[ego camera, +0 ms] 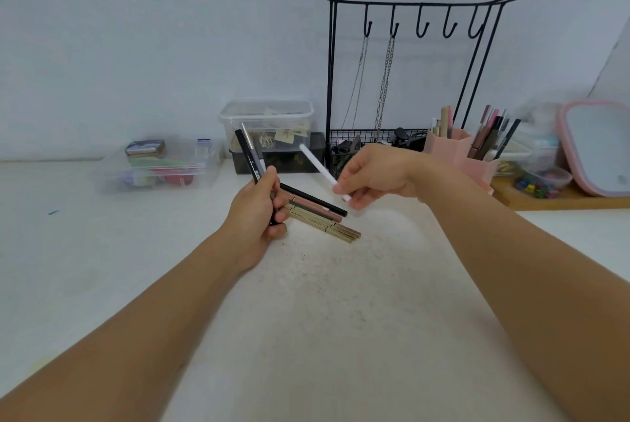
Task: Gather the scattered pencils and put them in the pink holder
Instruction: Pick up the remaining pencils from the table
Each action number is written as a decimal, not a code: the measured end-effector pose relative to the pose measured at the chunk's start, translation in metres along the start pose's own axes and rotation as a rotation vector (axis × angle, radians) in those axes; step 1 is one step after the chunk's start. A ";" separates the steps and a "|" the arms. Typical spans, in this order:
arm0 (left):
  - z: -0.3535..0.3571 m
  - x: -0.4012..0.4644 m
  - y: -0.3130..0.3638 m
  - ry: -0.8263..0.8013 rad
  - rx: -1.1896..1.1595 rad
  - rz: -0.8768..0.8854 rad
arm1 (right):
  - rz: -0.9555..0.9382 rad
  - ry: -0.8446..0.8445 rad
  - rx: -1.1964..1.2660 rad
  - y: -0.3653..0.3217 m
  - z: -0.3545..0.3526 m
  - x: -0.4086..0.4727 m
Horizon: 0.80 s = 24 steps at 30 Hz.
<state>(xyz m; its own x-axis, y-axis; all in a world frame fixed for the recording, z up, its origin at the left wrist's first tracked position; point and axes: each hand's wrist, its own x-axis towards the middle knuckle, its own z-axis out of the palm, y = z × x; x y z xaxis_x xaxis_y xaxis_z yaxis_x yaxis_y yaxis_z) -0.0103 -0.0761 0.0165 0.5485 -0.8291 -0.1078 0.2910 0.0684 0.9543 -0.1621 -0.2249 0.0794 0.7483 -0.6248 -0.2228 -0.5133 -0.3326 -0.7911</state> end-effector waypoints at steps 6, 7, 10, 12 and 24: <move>0.001 -0.005 0.003 -0.083 -0.091 -0.002 | -0.156 -0.184 0.235 -0.025 0.032 -0.007; 0.002 -0.006 0.003 -0.087 -0.104 0.002 | -0.176 -0.189 0.226 -0.028 0.039 -0.009; 0.003 -0.006 0.002 -0.086 -0.116 0.017 | -0.208 -0.099 0.164 -0.031 0.055 -0.008; 0.001 -0.004 0.001 -0.109 -0.106 0.040 | -0.226 -0.027 0.159 -0.031 0.061 -0.006; 0.003 -0.003 -0.005 0.015 0.147 0.177 | -0.257 0.221 0.086 -0.030 0.087 -0.003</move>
<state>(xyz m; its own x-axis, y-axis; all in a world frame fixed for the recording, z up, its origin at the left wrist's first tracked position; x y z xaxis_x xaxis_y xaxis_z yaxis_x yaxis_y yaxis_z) -0.0153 -0.0756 0.0124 0.5928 -0.8029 0.0620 0.0726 0.1300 0.9888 -0.1125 -0.1519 0.0546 0.7343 -0.6696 0.1115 -0.2754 -0.4439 -0.8527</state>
